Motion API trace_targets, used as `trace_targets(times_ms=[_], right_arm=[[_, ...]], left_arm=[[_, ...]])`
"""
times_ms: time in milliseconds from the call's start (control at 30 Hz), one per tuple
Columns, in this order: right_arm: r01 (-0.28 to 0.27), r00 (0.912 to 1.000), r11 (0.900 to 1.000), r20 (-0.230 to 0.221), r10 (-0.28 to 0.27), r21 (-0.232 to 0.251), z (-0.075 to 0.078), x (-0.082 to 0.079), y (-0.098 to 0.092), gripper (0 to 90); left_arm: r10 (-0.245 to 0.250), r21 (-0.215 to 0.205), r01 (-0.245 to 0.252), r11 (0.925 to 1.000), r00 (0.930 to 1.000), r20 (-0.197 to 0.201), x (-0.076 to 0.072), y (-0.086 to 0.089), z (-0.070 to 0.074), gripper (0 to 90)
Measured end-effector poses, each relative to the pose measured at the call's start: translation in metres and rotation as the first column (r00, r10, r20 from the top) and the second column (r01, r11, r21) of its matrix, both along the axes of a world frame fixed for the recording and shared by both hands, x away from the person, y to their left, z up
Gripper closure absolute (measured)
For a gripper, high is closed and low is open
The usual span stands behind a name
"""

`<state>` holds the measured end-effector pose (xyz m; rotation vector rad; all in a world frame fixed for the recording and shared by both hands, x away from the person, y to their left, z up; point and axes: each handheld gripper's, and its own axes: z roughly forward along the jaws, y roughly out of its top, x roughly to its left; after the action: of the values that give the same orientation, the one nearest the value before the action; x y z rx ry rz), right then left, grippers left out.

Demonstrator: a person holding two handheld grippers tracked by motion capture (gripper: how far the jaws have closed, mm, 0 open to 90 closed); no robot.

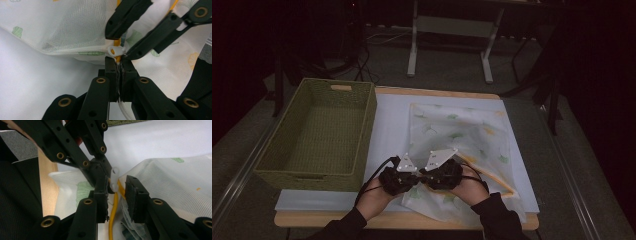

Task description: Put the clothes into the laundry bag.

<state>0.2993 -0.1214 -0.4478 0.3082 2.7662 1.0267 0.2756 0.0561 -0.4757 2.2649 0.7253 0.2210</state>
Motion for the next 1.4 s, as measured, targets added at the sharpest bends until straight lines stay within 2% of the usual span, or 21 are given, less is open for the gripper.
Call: trace_targets(times_ms=[200, 633, 967, 1067, 1133, 1200, 1233, 1267, 1300, 1400], right_arm=[[-0.007, 1.0000, 1.000, 0.000, 0.007, -0.013, -0.0008, 0.0022, 0.0010, 74.6], [-0.034, 0.9987, 0.999, -0.040, 0.033, -0.040, -0.0017, 0.0058, 0.0045, 78.1], [-0.045, 0.9988, 0.998, -0.022, 0.044, -0.036, -0.0018, 0.0025, 0.0037, 81.8], [-0.037, 0.9992, 0.998, -0.017, 0.036, -0.054, -0.0011, 0.0012, 0.0050, 82.0], [-0.040, 0.9992, 0.998, -0.010, 0.039, -0.041, -0.0001, 0.0006, 0.0043, 83.9], [-0.039, 0.9991, 0.999, -0.019, 0.039, -0.026, 0.0016, 0.0014, 0.0018, 84.0], [-0.041, 0.9989, 0.999, -0.023, 0.040, -0.025, 0.0019, 0.0014, 0.0007, 90.0], [-0.032, 0.9995, 0.999, 0.004, 0.032, -0.027, 0.0025, -0.0001, -0.0005, 90.0], [-0.028, 0.9996, 0.999, 0.009, 0.028, -0.025, 0.0033, -0.0001, -0.0016, 90.0], [-0.026, 0.9997, 0.999, 0.000, 0.026, -0.026, 0.0038, 0.0005, -0.0044, 90.0]], left_arm=[[-0.007, 0.004, 0.007, 1.0000, 1.0000, 0.003, -0.0001, -0.0009, -0.0003, 87.6], [-0.012, 0.015, 0.012, 0.9998, 0.9999, 0.001, -0.0006, -0.0020, -0.0016, 87.6], [-0.010, 0.010, 0.010, 0.9999, 0.9999, -0.010, -0.0013, -0.0021, -0.0019, 87.6], [-0.009, 0.010, 0.009, 0.9999, 0.9999, -0.011, -0.0011, -0.0019, -0.0022, 87.6], [-0.001, 0.021, 0.002, 0.9998, 1.0000, -0.003, -0.0012, -0.0015, -0.0021, 87.6], [0.000, 0.006, 0.000, 1.0000, 0.9999, -0.011, -0.0005, 0.0007, -0.0024, 87.6], [0.003, 0.012, -0.003, 0.9999, 1.0000, -0.007, -0.0008, 0.0009, -0.0024, 87.6], [0.002, 0.011, -0.001, 0.9999, 1.0000, -0.009, -0.0009, 0.0010, -0.0026, 87.6], [0.004, 0.008, -0.004, 1.0000, 1.0000, -0.008, -0.0011, 0.0012, -0.0028, 87.6], [0.010, 0.005, -0.010, 0.9999, 0.9999, -0.009, -0.0006, 0.0016, -0.0031, 87.6]])
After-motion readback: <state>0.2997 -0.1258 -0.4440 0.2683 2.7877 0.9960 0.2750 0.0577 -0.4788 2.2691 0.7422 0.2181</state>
